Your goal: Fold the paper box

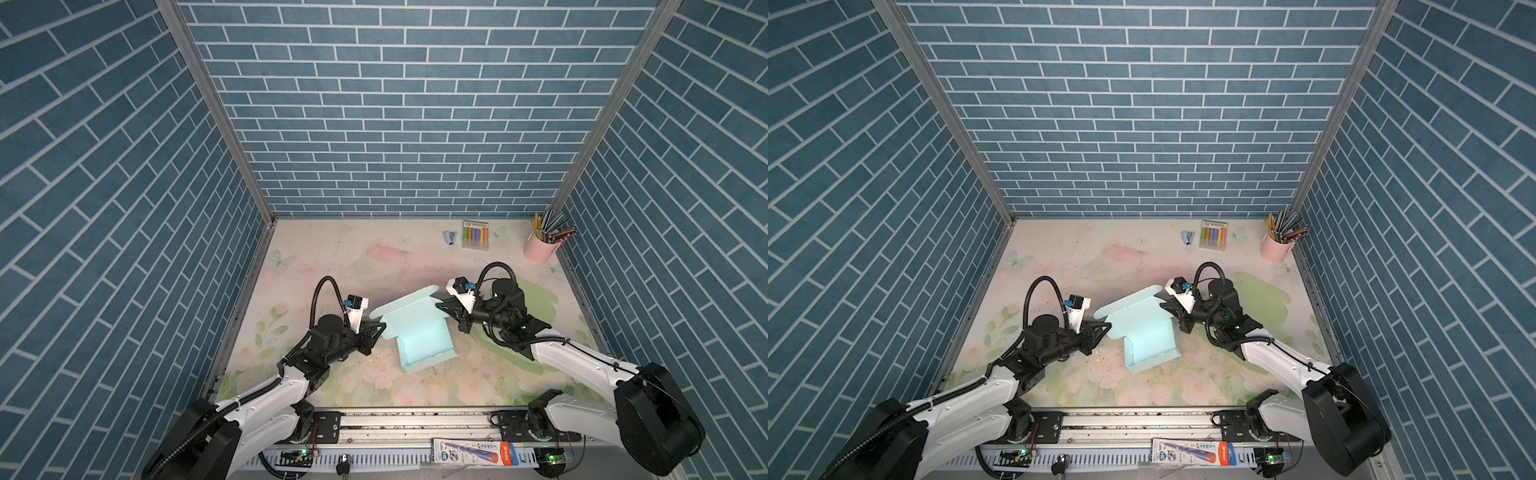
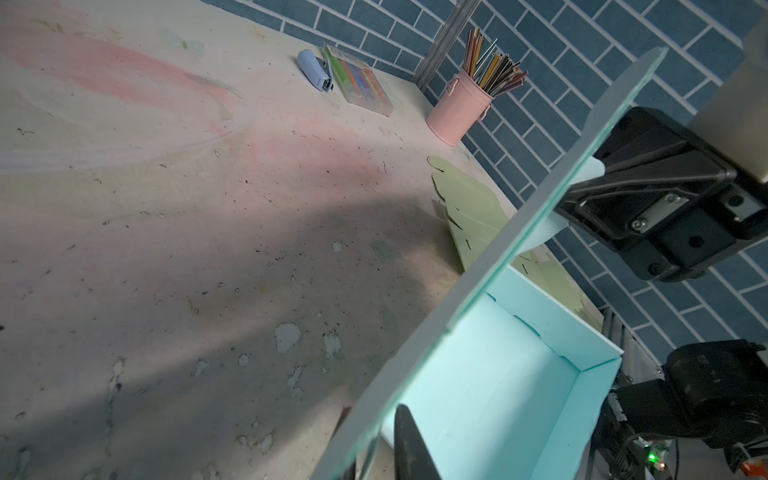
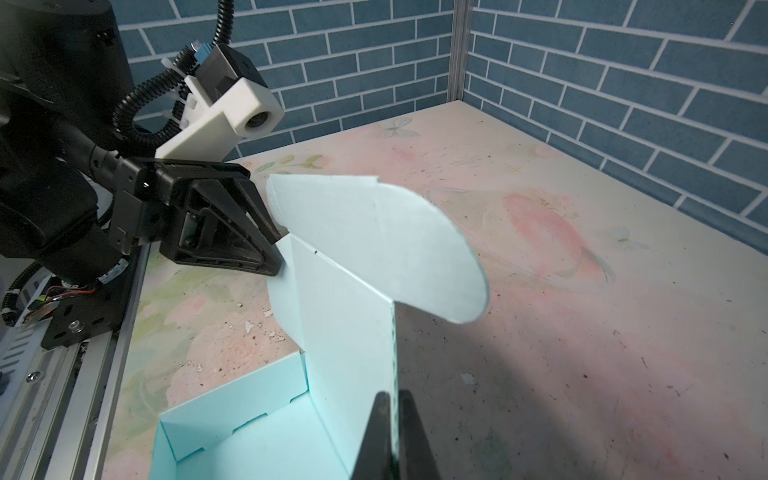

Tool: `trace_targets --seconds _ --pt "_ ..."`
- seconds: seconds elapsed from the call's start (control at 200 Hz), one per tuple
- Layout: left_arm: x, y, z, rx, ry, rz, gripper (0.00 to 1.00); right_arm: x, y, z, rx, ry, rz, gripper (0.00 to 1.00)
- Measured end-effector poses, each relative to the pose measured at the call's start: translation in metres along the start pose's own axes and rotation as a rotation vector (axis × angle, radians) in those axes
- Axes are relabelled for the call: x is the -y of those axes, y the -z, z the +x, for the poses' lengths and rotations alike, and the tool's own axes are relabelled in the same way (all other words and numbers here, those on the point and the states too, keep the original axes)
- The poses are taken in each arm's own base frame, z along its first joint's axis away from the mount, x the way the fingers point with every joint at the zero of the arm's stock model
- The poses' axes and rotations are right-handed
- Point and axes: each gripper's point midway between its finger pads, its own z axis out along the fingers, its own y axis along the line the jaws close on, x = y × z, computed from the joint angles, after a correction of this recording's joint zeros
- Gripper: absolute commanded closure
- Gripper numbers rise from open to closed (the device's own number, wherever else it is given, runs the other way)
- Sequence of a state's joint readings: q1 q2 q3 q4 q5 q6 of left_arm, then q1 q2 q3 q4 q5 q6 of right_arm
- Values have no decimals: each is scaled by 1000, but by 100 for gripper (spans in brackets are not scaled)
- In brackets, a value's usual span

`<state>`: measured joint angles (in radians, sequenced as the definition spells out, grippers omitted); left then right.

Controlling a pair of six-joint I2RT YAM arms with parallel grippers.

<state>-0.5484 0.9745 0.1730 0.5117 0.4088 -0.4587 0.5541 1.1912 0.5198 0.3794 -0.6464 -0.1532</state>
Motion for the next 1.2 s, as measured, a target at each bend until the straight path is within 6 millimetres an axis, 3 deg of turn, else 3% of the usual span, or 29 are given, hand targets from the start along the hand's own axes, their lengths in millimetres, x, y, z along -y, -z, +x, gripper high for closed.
trace_targets --seconds 0.125,0.2,0.405,0.62,0.8,1.2 --pt "3 1 -1 5 -11 6 99 -1 0 0 1 -6 -3 99" --pt "3 2 0 1 -18 1 99 -3 0 1 0 -12 -3 94" --pt "7 -1 3 -16 -46 -15 100 -3 2 -1 0 -4 26 93" --pt "10 0 5 -20 -71 -24 99 -4 0 1 -12 -5 44 82" --pt "10 0 4 -19 -80 -32 100 -2 -1 2 -19 -4 66 87" --pt "8 3 4 -17 -92 -51 100 3 0 5 -43 0 126 80"
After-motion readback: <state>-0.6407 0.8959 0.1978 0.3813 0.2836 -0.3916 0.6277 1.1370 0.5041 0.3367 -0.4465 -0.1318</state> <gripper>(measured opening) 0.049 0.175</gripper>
